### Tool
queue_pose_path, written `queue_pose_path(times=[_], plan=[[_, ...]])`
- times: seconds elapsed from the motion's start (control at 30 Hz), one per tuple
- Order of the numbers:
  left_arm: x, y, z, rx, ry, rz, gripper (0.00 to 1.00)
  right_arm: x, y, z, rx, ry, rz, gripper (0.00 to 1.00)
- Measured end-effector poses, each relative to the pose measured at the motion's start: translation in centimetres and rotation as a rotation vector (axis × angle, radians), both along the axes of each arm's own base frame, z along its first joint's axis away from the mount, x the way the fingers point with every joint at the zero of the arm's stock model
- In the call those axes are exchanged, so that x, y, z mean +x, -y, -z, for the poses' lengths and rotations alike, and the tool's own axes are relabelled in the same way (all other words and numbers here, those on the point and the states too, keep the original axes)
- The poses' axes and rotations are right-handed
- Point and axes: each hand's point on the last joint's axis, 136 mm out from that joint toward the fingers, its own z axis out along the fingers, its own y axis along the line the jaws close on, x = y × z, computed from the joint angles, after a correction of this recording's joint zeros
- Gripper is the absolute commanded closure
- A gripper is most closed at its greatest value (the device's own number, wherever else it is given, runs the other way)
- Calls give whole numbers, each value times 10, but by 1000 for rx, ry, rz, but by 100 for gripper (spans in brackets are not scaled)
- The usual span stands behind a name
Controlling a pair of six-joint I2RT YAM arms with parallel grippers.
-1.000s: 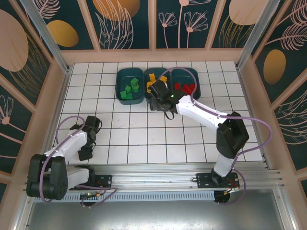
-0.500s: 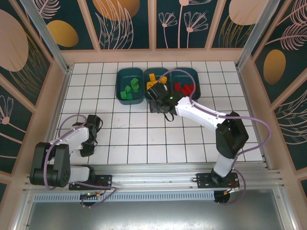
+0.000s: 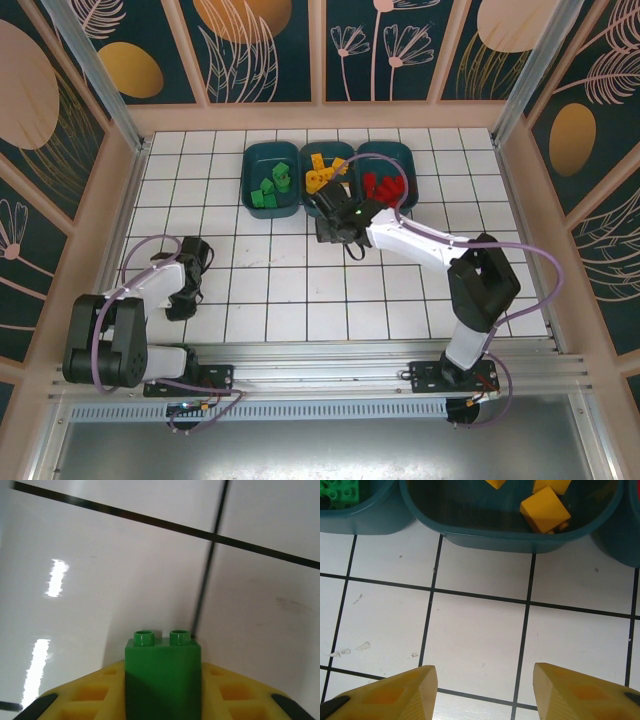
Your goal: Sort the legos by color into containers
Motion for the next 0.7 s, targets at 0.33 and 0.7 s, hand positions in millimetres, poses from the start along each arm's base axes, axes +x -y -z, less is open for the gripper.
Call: queue_pose_path(times=[0.33, 0.7], plan=[[85, 16, -36, -11, 223, 141, 83, 12, 18, -12, 54, 53, 44, 48], [264, 128, -105, -9, 470, 645, 79, 28, 84, -41, 145, 135, 194, 49]])
